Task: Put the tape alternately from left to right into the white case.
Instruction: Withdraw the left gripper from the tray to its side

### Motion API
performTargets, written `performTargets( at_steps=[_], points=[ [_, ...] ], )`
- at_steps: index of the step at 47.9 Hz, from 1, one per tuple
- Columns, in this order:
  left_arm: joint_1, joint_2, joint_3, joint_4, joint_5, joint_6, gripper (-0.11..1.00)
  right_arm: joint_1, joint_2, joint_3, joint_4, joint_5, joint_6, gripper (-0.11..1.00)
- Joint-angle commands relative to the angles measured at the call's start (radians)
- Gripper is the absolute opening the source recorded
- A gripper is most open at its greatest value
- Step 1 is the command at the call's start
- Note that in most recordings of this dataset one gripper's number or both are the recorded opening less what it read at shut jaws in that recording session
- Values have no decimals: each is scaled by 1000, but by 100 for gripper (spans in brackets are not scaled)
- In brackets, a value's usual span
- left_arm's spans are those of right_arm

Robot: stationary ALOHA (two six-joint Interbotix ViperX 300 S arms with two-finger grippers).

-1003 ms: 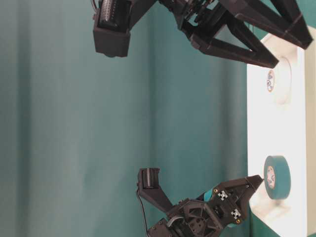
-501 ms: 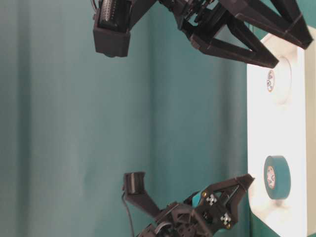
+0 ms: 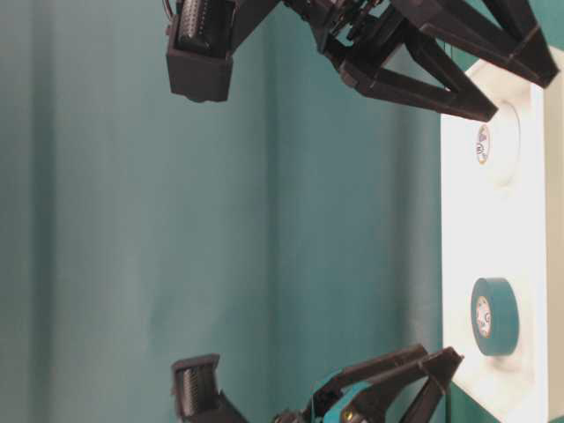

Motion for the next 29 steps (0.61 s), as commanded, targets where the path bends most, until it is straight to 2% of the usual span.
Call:
performTargets(
  at_steps=[1,29],
  points=[
    [-32,-40,2,-3,-5,-26,100,2,-11,-14,-2,-9,-3,84],
    [-221,-135,91,-3,0,-186,100,2,-11,-12,0,-11,-2,84]
  ],
)
